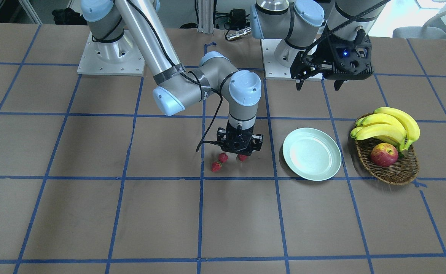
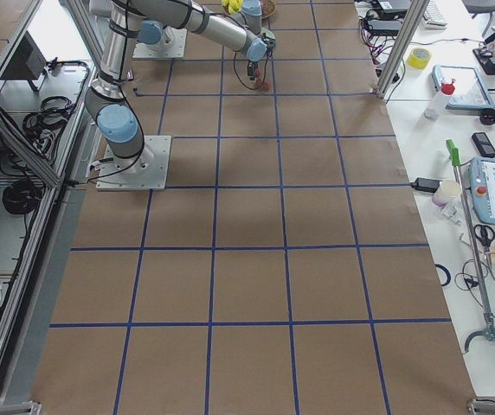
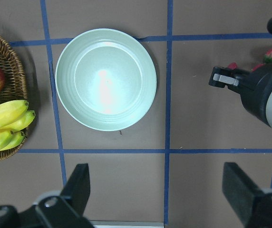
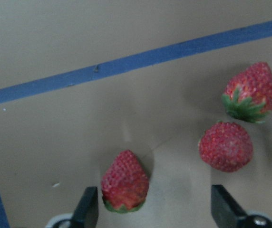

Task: Collect all strawberries into plate
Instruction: 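Raise the right gripper away while the left gripper reaches toward the strawberries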

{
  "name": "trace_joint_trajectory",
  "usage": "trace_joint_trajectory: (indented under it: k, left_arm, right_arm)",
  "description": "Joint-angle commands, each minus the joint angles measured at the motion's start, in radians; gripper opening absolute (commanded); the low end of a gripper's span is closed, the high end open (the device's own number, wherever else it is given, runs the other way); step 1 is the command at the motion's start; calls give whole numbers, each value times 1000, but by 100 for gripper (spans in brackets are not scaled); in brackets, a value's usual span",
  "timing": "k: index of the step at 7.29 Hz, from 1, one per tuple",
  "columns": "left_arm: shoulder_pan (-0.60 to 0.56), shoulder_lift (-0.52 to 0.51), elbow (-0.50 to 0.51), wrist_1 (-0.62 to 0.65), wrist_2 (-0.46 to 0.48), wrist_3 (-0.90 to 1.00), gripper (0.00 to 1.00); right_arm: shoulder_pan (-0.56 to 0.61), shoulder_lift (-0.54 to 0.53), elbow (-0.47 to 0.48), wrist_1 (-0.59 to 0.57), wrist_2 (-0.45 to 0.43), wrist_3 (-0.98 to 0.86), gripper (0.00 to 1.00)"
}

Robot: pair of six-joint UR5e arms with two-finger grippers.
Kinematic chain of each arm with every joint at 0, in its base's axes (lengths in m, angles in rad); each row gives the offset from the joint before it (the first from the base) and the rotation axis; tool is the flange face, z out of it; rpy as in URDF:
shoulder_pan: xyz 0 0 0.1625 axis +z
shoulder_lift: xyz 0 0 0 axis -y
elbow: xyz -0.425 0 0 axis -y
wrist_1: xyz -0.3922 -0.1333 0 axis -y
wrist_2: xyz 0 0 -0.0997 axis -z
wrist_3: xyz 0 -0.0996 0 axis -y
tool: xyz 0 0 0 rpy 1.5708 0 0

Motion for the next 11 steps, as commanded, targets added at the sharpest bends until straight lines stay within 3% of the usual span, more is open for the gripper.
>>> trace_joint_trajectory:
  k: [1,4,6,8,10,11]
  left_arm:
    - [-2,-1,-1,0,1,-1,100]
    - [-2,3,-13,15,42,8,100]
    - [-5,-10,-17,18,40,7,100]
    - [5,-18,-17,39,35,14,100]
    - [6,-45,-24,50,4,10,100]
    - [1,-71,-57,93,-88,-19,100]
  right_arm:
    - [-1,-74,3,81,-3,-68,100]
    - [-140,-252,3,348,-25,-235,100]
    - [-312,-403,-5,517,-17,-530,100]
    - [-493,-496,-11,534,-8,-663,100]
    - [-564,-537,-68,589,-2,-676,100]
    - [-584,-540,-138,681,-3,-677,100]
